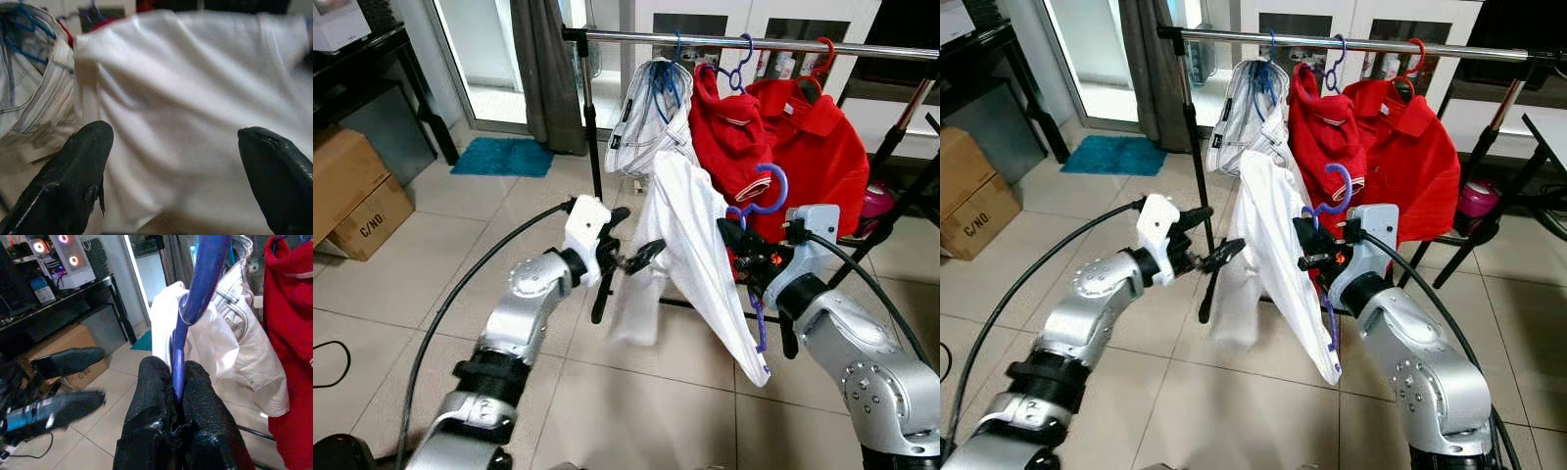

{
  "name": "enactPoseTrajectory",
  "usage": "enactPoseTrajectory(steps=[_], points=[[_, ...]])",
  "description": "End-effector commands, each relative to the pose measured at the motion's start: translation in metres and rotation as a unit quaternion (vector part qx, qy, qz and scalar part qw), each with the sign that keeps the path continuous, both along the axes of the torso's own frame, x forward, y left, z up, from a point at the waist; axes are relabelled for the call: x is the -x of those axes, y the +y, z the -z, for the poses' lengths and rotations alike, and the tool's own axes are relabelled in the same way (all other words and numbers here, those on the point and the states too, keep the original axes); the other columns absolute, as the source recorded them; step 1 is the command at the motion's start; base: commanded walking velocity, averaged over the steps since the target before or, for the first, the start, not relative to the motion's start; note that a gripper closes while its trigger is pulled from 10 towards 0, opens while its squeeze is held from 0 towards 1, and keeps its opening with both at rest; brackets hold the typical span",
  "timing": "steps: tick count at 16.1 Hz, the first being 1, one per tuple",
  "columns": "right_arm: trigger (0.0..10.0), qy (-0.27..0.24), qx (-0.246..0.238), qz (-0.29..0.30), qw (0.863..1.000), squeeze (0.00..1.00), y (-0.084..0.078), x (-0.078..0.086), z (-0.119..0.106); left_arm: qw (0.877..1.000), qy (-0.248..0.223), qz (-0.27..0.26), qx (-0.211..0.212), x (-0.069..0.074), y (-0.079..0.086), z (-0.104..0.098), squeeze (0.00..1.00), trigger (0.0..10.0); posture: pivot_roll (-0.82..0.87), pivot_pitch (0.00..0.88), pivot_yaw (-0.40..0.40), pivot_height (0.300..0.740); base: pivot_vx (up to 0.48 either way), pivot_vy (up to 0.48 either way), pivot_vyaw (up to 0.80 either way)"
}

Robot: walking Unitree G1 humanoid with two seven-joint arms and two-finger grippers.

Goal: Hang hanger

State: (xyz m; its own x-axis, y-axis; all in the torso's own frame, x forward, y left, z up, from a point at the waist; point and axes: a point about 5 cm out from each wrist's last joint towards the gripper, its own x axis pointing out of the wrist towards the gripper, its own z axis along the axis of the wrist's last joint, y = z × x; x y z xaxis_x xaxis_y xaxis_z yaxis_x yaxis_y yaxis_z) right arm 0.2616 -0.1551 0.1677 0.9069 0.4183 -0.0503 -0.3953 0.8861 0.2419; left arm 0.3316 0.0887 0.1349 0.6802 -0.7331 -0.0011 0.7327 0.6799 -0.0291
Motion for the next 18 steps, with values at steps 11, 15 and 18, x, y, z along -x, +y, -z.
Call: enactPoseTrajectory(steps=[11, 15, 18], points=[[10.0, -0.053, -0.06, -0.076, 0.994, 0.0, 0.024, 0.0, -0.034, 0.993, 0.061, 0.071, 0.078, -0.012, -0.009, -0.009, 0.0, 10.0, -0.28, 0.0, 0.066, 0.74, 0.0, 0.0, 0.0], [10.0, -0.052, -0.047, -0.089, 0.994, 0.0, 0.028, 0.003, -0.033, 0.984, 0.066, 0.082, 0.146, -0.02, -0.011, -0.023, 0.0, 3.9, -0.28, 0.0, 0.083, 0.74, 0.0, 0.0, 0.0], [10.0, -0.05, -0.046, -0.087, 0.994, 0.0, 0.027, 0.003, -0.032, 0.984, 0.072, 0.054, 0.152, -0.024, -0.005, -0.021, 0.0, 0.0, -0.27, 0.0, 0.084, 0.74, 0.0, 0.0, 0.0]])
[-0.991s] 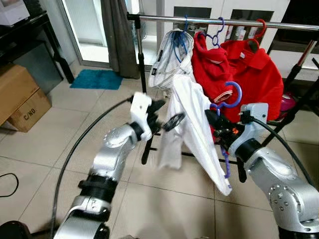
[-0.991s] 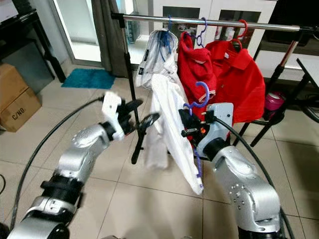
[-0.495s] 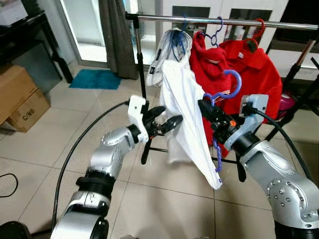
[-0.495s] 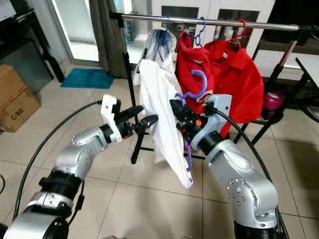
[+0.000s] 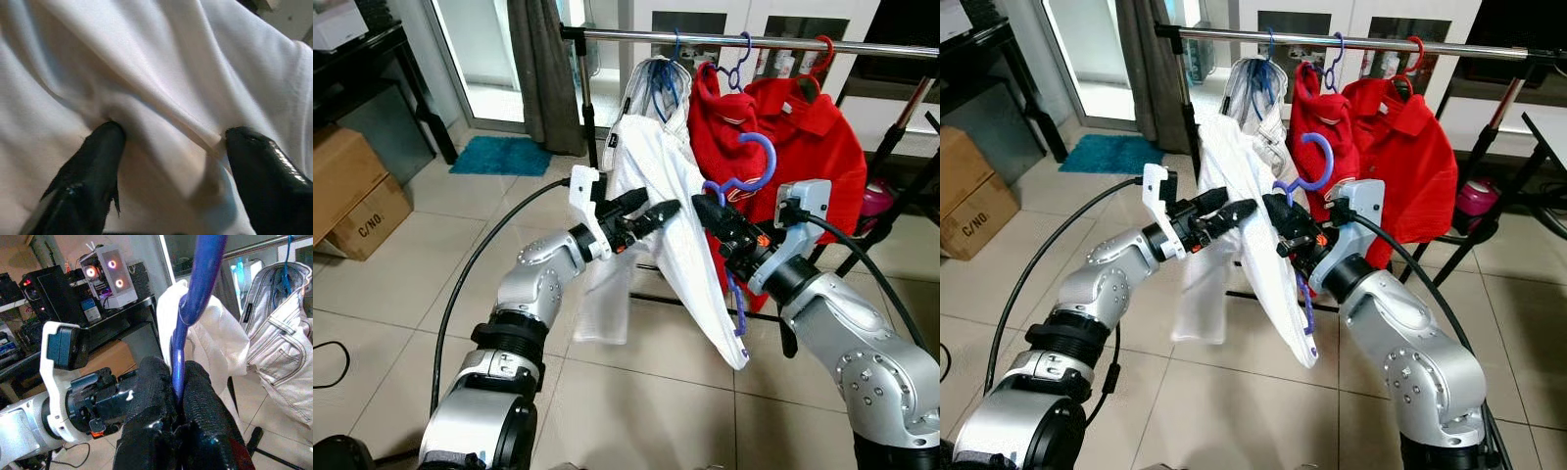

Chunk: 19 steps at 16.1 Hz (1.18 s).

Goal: Hang hanger

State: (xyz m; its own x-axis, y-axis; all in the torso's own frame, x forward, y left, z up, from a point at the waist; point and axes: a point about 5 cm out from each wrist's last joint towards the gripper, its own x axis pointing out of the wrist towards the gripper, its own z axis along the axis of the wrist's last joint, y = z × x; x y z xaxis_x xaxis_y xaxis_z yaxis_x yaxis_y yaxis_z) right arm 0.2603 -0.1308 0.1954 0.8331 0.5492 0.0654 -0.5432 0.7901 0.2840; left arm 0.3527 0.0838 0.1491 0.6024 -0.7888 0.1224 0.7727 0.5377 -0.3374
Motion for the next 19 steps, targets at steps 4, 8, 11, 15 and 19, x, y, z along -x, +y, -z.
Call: enactPoseTrajectory(steps=[4, 8, 11, 15, 19], points=[[10.0, -0.009, 0.005, -0.012, 1.0, 0.0, 0.002, 0.001, -0.004, 1.0, -0.008, -0.015, 0.015, -0.004, 0.009, -0.007, 0.0, 0.0, -0.27, 0.001, 0.081, 0.74, 0.0, 0.0, 0.0], [10.0, -0.006, 0.01, -0.011, 1.0, 0.0, 0.002, 0.0, -0.002, 0.999, -0.005, -0.027, 0.022, -0.006, 0.015, -0.008, 0.0, 0.0, -0.27, 0.002, 0.084, 0.74, 0.0, 0.0, 0.0], [10.0, -0.004, 0.013, 0.002, 1.0, 0.0, -0.001, -0.002, -0.001, 1.0, -0.005, -0.025, 0.017, -0.006, 0.013, -0.006, 0.0, 0.0, -0.27, 0.0, 0.089, 0.74, 0.0, 0.0, 0.0], [10.0, -0.006, 0.022, 0.035, 0.999, 0.0, -0.011, -0.007, -0.001, 0.996, -0.014, -0.057, -0.067, -0.005, 0.018, 0.008, 0.0, 0.0, -0.26, 0.0, 0.086, 0.74, 0.0, 0.0, 0.0], [10.0, -0.014, 0.051, 0.049, 0.997, 0.0, -0.016, -0.011, -0.002, 0.978, -0.095, -0.122, -0.138, -0.01, 0.029, 0.0, 0.0, 0.0, -0.26, 0.0, 0.08, 0.74, 0.0, 0.0, 0.0]])
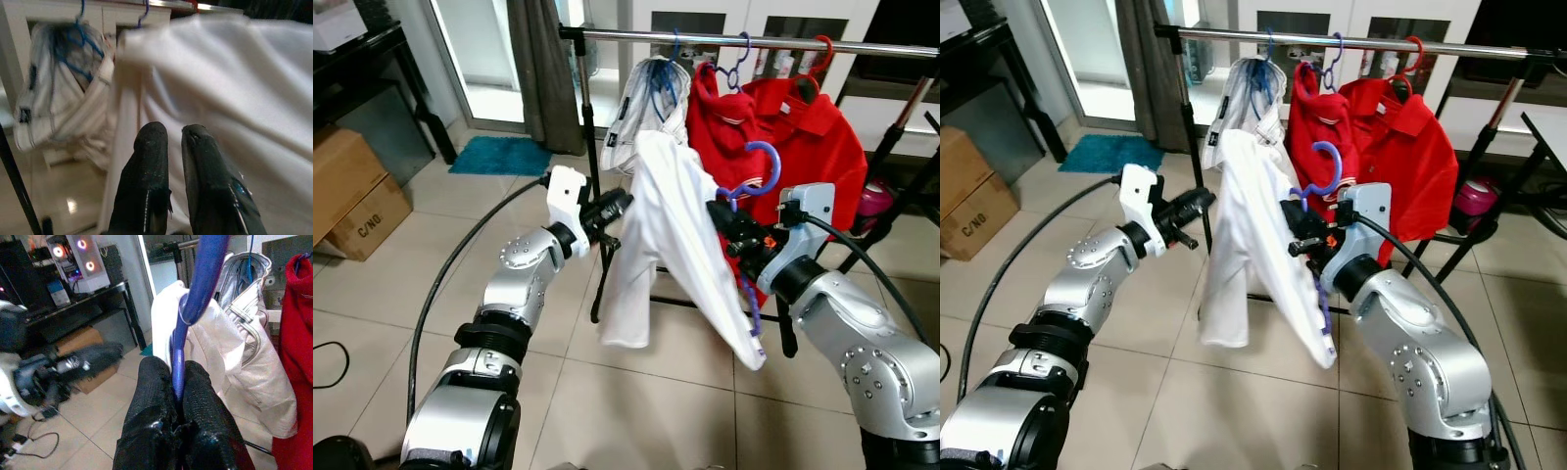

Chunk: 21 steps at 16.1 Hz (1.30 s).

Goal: Hang hanger

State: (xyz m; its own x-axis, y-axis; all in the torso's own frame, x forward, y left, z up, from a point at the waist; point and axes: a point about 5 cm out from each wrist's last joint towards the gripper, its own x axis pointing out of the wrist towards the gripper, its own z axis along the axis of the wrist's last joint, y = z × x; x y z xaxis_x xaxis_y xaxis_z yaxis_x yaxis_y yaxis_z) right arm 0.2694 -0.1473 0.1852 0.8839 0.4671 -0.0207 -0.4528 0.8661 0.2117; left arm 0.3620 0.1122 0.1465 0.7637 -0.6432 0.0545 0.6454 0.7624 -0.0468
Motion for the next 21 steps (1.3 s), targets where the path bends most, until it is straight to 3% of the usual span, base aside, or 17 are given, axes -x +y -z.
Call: enactPoseTrajectory(steps=[1, 2, 4, 5, 7, 8, 12, 13, 16, 19, 21], points=[[10.0, -0.032, 0.0, -0.002, 0.999, 0.0, 0.001, -0.002, -0.012, 1.0, -0.018, -0.001, -0.009, 0.0, 0.0, -0.004, 0.0, 0.0, -0.26, 0.0, 0.08, 0.74, 0.0, 0.0, 0.0], [10.0, -0.032, 0.002, -0.003, 0.999, 0.0, 0.001, -0.002, -0.011, 1.0, -0.022, 0.0, 0.018, 0.0, 0.0, -0.008, 0.0, 0.0, -0.27, 0.0, 0.082, 0.74, 0.0, 0.0, 0.0], [10.0, -0.036, 0.009, -0.014, 0.999, 0.0, 0.0, 0.001, -0.012, 0.996, -0.013, -0.049, 0.067, -0.007, 0.011, -0.012, 0.0, 0.0, -0.27, 0.0, 0.083, 0.74, 0.0, 0.0, 0.0], [10.0, -0.04, 0.006, -0.028, 0.999, 0.0, -0.003, 0.004, -0.014, 0.994, -0.001, -0.068, 0.083, -0.01, 0.021, -0.011, 0.0, 10.0, -0.27, 0.0, 0.086, 0.74, 0.0, 0.0, 0.0], [10.0, -0.049, -0.017, -0.051, 0.997, 0.0, -0.007, 0.009, -0.02, 0.995, -0.009, -0.077, 0.064, -0.01, 0.033, -0.01, 0.0, 10.0, -0.27, 0.0, 0.086, 0.74, 0.0, 0.0, 0.0], [10.0, -0.054, -0.038, -0.079, 0.995, 0.0, -0.01, 0.015, -0.025, 0.996, -0.03, -0.08, 0.024, -0.009, 0.045, -0.011, 1.0, 10.0, -0.27, 0.0, 0.085, 0.74, 0.0, 0.0, 0.0], [10.0, -0.059, -0.077, -0.157, 0.983, 0.0, -0.012, 0.027, -0.03, 0.996, -0.047, -0.07, -0.002, -0.007, 0.064, -0.012, 1.0, 10.0, -0.27, 0.0, 0.073, 0.74, 0.0, 0.0, 0.0], [10.0, -0.059, -0.081, -0.182, 0.978, 0.0, -0.011, 0.031, -0.032, 0.998, -0.049, -0.044, 0.009, -0.006, 0.065, -0.013, 1.0, 10.0, -0.27, 0.0, 0.067, 0.74, 0.0, 0.0, 0.0], [10.0, -0.057, -0.083, -0.22, 0.97, 0.0, -0.008, 0.036, -0.036, 0.995, -0.056, 0.085, 0.007, 0.004, 0.047, -0.011, 1.0, 10.0, -0.27, 0.0, 0.062, 0.74, 0.0, 0.0, 0.0], [10.0, -0.056, -0.078, -0.221, 0.97, 0.0, -0.009, 0.035, -0.037, 0.988, -0.055, 0.14, 0.018, 0.008, 0.037, -0.008, 1.0, 10.0, -0.28, 0.0, 0.066, 0.74, 0.0, 0.0, 0.0], [10.0, -0.056, -0.077, -0.224, 0.97, 0.0, -0.009, 0.036, -0.038, 0.987, -0.056, 0.147, 0.022, 0.009, 0.035, -0.008, 1.0, 10.0, -0.28, 0.0, 0.067, 0.74, 0.0, 0.0, 0.0]])
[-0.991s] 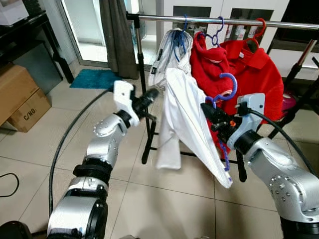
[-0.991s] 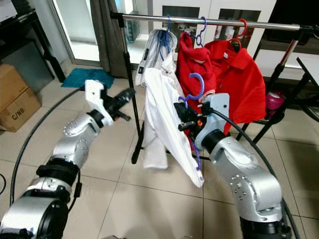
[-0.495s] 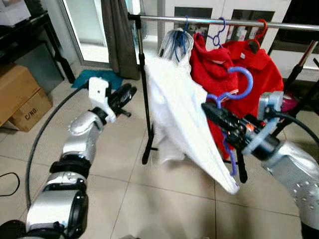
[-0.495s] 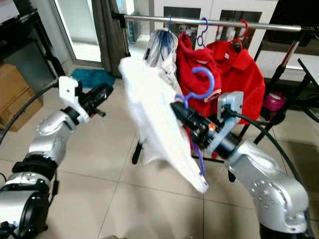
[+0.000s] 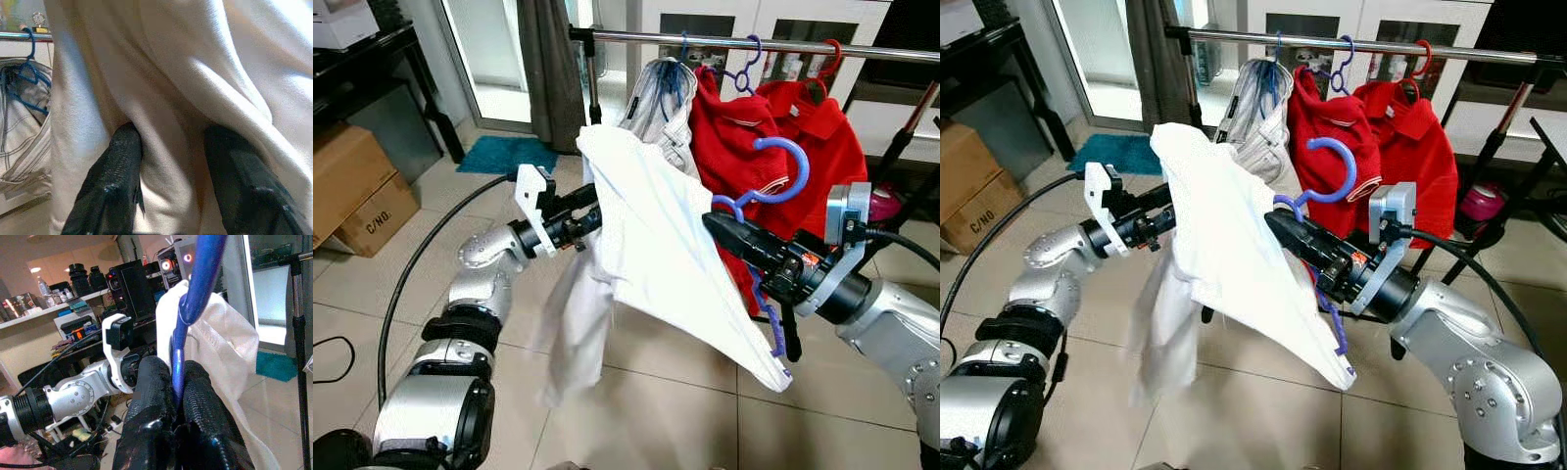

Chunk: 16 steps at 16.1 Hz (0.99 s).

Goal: Hang hanger

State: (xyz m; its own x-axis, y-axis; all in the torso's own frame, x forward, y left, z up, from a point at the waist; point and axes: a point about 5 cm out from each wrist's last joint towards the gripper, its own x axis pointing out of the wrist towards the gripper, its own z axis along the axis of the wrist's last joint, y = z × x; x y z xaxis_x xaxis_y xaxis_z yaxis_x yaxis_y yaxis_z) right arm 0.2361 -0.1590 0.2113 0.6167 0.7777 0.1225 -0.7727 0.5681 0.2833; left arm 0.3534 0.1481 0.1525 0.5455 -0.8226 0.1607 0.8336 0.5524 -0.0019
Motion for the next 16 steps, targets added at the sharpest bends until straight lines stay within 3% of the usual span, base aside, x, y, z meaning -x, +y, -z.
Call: enactPoseTrajectory(steps=[1, 4, 5, 6, 8, 12, 15, 16], points=[[10.0, -0.024, -0.005, -0.018, 1.0, 0.0, 0.003, 0.004, -0.012, 1.0, -0.004, 0.008, -0.005, 0.0, -0.001, 0.0, 1.0, 10.0, -0.29, 0.0, 0.068, 0.74, 0.0, 0.0, 0.0], [10.0, -0.019, 0.004, -0.012, 1.0, 0.0, 0.003, 0.004, -0.009, 1.0, 0.003, -0.018, -0.023, -0.001, 0.005, 0.004, 1.0, 10.0, -0.29, 0.0, 0.075, 0.74, 0.0, 0.0, 0.0], [10.0, -0.016, 0.008, -0.007, 1.0, 0.0, 0.002, 0.004, -0.008, 0.998, 0.007, -0.049, -0.031, -0.002, 0.011, 0.006, 0.91, 10.0, -0.29, 0.0, 0.078, 0.74, 0.0, 0.0, 0.0], [10.0, -0.005, 0.028, 0.006, 1.0, 0.0, 0.001, 0.003, -0.003, 0.995, 0.014, -0.101, 0.008, -0.002, 0.029, 0.005, 1.0, 10.0, -0.29, 0.0, 0.081, 0.74, 0.0, 0.0, 0.0], [10.0, 0.0, 0.033, 0.013, 0.999, 0.0, 0.0, 0.003, -0.001, 0.997, 0.013, -0.067, 0.024, 0.011, 0.041, 0.006, 1.0, 10.0, -0.29, 0.0, 0.077, 0.74, 0.0, 0.0, 0.0], [10.0, 0.003, 0.035, 0.024, 0.999, 0.0, 0.0, 0.0, 0.001, 0.999, 0.036, 0.017, 0.021, 0.031, 0.038, 0.007, 1.0, 10.0, -0.27, 0.0, 0.067, 0.74, 0.0, 0.0, 0.0], [10.0, 0.0, 0.027, 0.017, 0.999, 0.0, 0.006, 0.0, 0.0, 0.999, 0.026, -0.018, -0.014, 0.021, 0.032, 0.009, 1.0, 10.0, -0.27, 0.015, 0.075, 0.74, 0.0, 0.0, 0.0], [10.0, -0.002, 0.025, 0.014, 1.0, 0.0, 0.008, 0.001, -0.001, 0.999, 0.025, -0.016, -0.022, 0.017, 0.026, 0.008, 0.91, 10.0, -0.27, 0.018, 0.077, 0.74, 0.0, 0.0, 0.0]])
